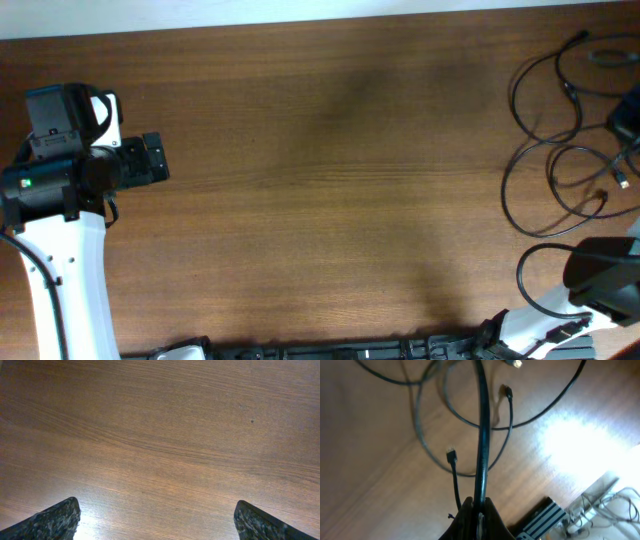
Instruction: Untangle cables
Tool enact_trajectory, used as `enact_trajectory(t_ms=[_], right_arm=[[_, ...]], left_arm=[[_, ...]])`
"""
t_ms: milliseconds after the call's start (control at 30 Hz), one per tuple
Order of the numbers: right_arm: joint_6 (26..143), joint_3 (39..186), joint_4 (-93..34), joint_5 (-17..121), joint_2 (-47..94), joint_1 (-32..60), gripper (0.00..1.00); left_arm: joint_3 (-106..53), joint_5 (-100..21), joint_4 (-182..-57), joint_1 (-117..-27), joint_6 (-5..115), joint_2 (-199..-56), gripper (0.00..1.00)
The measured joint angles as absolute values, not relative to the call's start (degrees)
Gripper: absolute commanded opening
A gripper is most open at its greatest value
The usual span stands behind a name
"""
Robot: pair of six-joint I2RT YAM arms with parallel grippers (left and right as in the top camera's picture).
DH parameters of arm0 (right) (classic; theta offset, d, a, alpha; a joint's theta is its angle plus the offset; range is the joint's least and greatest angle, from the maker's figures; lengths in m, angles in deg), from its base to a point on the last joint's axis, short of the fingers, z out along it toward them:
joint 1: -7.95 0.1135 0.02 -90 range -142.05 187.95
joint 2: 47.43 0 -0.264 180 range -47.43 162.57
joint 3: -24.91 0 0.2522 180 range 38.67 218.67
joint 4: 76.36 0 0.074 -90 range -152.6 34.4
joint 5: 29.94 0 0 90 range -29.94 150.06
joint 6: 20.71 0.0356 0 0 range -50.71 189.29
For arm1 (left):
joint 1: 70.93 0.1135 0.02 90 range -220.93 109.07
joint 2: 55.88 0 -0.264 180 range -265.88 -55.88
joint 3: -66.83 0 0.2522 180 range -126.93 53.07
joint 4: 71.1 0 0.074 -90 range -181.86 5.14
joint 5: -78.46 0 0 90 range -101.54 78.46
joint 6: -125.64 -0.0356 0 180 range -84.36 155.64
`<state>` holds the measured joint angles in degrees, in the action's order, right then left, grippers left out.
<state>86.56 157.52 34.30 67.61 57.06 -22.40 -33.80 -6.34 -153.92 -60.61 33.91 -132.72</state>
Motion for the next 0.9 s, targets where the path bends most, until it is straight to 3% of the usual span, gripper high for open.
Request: enact_trajectory(t_ms=[167, 533, 767, 800, 833, 900], right_arm=[[86.39, 149.06, 34.41, 69.29, 51.57, -27.69, 0.04], [85.97, 146.04, 34.11, 71.22, 44.01, -40.06, 0.04], [85.97, 130.53, 25.10, 71.24, 43.88, -43.03, 0.04], [85.97, 127.42, 23.31, 71.19, 43.88, -43.45, 0.12], [86.00, 125.37, 22.04, 71.11, 43.92, -43.82, 0.37], [85.97, 122.39, 20.16, 70.52, 43.92, -44.08, 0.68]], left_arm=[[-33.80, -6.34, -153.87, -60.61, 33.91, -132.72, 0.99], [-33.80, -6.34, -153.89, -60.61, 33.91, -132.72, 0.99], [-33.80, -6.34, -153.89, -60.61, 33.91, -132.72, 0.99], [-33.80, -6.34, -153.89, -60.61, 33.91, -132.72, 0.99], [-33.80, -6.34, -153.92, -60.61, 33.91, -132.72, 0.99], [-33.80, -6.34, -153.92, -60.61, 33.91, -132.72, 0.99]])
